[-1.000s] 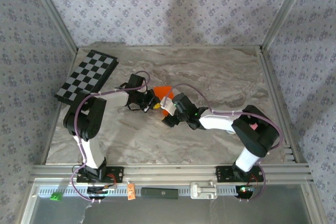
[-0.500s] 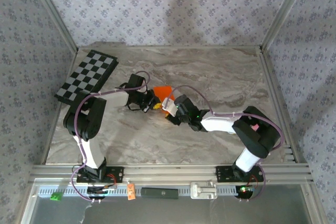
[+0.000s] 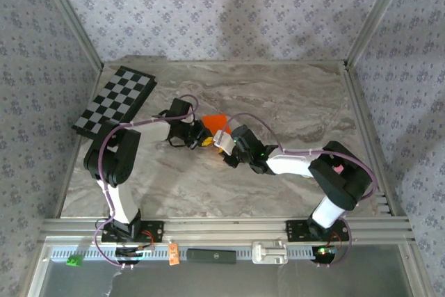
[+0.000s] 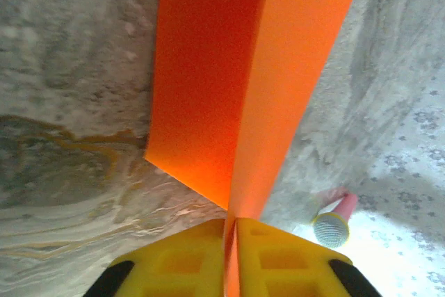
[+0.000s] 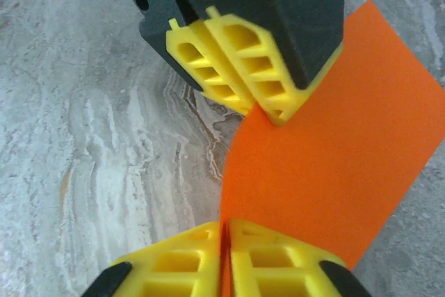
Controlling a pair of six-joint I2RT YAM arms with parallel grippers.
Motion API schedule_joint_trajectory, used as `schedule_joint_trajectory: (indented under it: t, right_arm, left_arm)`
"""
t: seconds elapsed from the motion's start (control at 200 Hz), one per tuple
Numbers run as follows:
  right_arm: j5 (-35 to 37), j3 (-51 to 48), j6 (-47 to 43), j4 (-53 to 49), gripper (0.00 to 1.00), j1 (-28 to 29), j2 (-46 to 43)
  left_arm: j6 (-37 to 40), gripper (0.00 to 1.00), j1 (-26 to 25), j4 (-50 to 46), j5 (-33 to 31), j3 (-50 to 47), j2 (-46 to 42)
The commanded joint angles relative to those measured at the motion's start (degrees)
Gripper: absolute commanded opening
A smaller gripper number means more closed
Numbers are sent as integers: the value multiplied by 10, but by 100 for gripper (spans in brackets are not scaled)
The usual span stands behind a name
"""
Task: Fold a paper plane with a square sheet of paper (pick it up from the middle)
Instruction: Third fold the triangle at the center of the table.
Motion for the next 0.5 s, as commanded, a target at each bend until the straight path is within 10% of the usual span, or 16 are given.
schedule_joint_trajectory:
  t: [0.0, 0.21, 0.495]
  right_arm:
    - [-45, 24, 10, -34, 8, -3, 1]
    - [-128, 68, 70, -82, 5, -10, 35]
    - [-217, 112, 141, -97, 3, -15, 84]
  left_arm:
    - [24, 23, 23, -56, -46, -11, -44]
    - [69, 35, 63, -89, -80, 7, -99]
    - [91, 25, 39, -73, -35, 79, -15]
